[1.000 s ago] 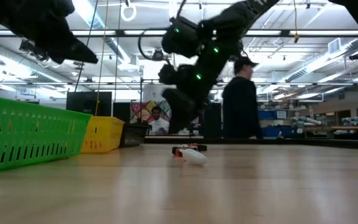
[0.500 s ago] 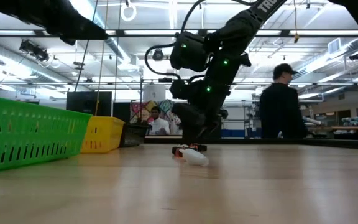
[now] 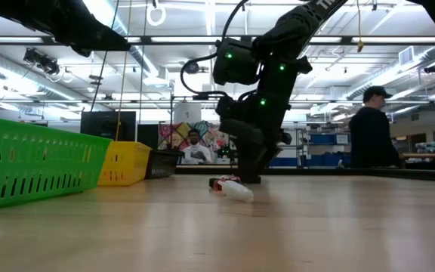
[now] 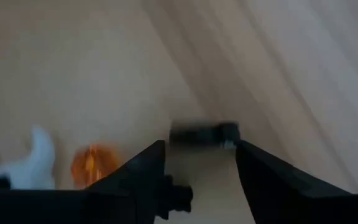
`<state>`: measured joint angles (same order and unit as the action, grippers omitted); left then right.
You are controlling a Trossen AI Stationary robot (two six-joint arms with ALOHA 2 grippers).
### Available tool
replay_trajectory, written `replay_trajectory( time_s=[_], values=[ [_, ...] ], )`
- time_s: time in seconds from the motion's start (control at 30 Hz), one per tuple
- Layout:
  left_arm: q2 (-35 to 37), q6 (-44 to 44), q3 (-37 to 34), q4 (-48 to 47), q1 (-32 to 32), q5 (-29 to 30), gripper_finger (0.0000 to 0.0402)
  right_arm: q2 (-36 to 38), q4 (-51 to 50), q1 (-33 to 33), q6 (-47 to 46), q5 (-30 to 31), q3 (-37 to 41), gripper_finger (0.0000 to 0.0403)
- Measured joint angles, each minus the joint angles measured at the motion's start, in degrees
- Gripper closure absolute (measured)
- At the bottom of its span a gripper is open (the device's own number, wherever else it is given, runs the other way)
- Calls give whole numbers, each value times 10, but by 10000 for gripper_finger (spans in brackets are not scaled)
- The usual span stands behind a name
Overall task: Sort Halloween decoration
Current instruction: Put the black skeleton toy into the green basket
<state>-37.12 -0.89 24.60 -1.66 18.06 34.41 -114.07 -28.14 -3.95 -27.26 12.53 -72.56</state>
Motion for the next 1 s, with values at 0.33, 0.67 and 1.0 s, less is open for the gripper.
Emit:
replay_trajectory(
  time_s=[0.33, 0.67, 1.0],
  values=[
    [0, 31, 0, -2, 2, 0, 333, 8, -22, 3, 14, -6, 1, 277],
    [0, 18, 0, -3, -3, -2, 333, 8, 2, -6, 98, 14, 0, 262],
    [0, 30, 0, -3, -2, -2, 333, 8, 2, -15, 252, 11, 0, 249]
  ],
)
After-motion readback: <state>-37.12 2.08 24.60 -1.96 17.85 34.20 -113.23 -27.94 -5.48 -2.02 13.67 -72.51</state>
